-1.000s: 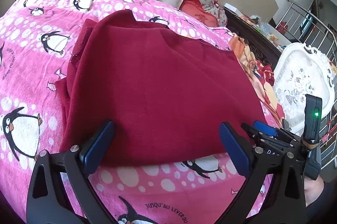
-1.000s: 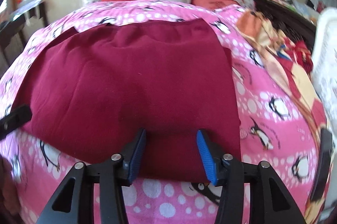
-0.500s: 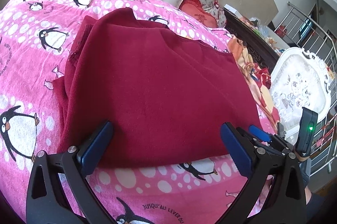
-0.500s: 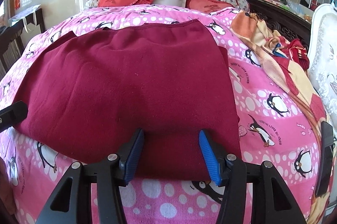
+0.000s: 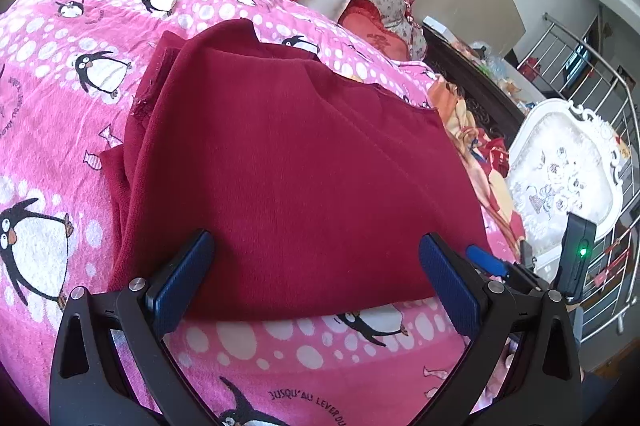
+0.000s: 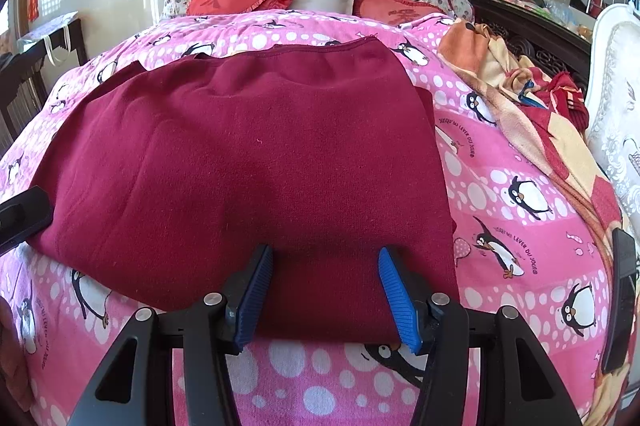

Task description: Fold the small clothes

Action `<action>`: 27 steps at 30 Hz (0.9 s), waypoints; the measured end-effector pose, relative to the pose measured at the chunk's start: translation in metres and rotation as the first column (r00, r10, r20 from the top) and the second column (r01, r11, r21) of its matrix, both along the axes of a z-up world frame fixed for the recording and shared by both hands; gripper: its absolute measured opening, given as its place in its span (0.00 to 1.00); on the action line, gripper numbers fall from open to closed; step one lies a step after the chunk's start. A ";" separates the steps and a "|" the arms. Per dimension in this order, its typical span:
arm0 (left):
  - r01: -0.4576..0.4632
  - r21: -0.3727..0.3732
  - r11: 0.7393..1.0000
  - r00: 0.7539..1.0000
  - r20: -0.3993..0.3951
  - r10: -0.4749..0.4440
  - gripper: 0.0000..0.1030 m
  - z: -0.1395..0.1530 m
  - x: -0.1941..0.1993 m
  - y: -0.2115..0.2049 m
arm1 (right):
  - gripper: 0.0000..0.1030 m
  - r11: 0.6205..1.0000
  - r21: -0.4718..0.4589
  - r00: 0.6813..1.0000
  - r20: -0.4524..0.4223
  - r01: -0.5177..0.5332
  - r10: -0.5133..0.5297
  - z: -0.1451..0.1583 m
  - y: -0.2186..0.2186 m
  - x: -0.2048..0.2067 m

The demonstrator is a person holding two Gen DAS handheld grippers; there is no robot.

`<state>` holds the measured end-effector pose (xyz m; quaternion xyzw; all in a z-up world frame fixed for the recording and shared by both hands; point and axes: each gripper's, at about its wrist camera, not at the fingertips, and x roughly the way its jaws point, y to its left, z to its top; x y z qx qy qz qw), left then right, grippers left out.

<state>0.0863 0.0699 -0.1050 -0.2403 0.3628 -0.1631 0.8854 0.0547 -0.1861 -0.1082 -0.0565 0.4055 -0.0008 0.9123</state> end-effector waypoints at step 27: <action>-0.003 -0.002 1.000 1.000 0.002 0.003 0.99 -0.001 0.000 -0.003 | 0.52 1.000 0.030 1.000 0.009 -0.003 0.003 0.000 -0.002 -0.002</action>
